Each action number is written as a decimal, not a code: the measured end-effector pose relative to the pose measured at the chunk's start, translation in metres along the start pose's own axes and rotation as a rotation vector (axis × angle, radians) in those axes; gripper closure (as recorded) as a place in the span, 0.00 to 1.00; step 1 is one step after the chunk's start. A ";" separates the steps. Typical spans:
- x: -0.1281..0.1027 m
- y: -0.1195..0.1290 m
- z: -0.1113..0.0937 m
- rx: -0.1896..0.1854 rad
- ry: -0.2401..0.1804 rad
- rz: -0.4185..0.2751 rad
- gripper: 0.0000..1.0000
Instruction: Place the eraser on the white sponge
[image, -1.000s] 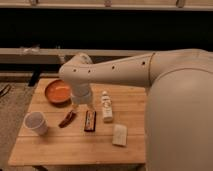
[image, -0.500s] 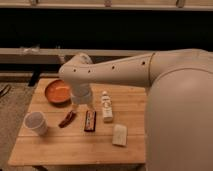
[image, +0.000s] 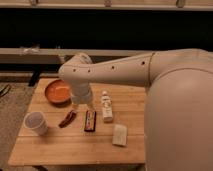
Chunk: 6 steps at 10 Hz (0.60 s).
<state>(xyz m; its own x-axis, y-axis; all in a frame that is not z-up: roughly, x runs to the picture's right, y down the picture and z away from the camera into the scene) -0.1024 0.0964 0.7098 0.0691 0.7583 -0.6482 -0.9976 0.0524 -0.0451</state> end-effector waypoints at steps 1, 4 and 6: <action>-0.011 -0.004 0.007 0.019 -0.014 0.002 0.35; -0.027 0.005 0.037 -0.011 -0.029 0.024 0.35; -0.030 0.008 0.060 -0.038 -0.020 0.039 0.35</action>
<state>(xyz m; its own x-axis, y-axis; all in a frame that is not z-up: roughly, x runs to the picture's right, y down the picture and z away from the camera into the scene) -0.1126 0.1129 0.7739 0.0297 0.7721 -0.6347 -0.9988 -0.0019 -0.0490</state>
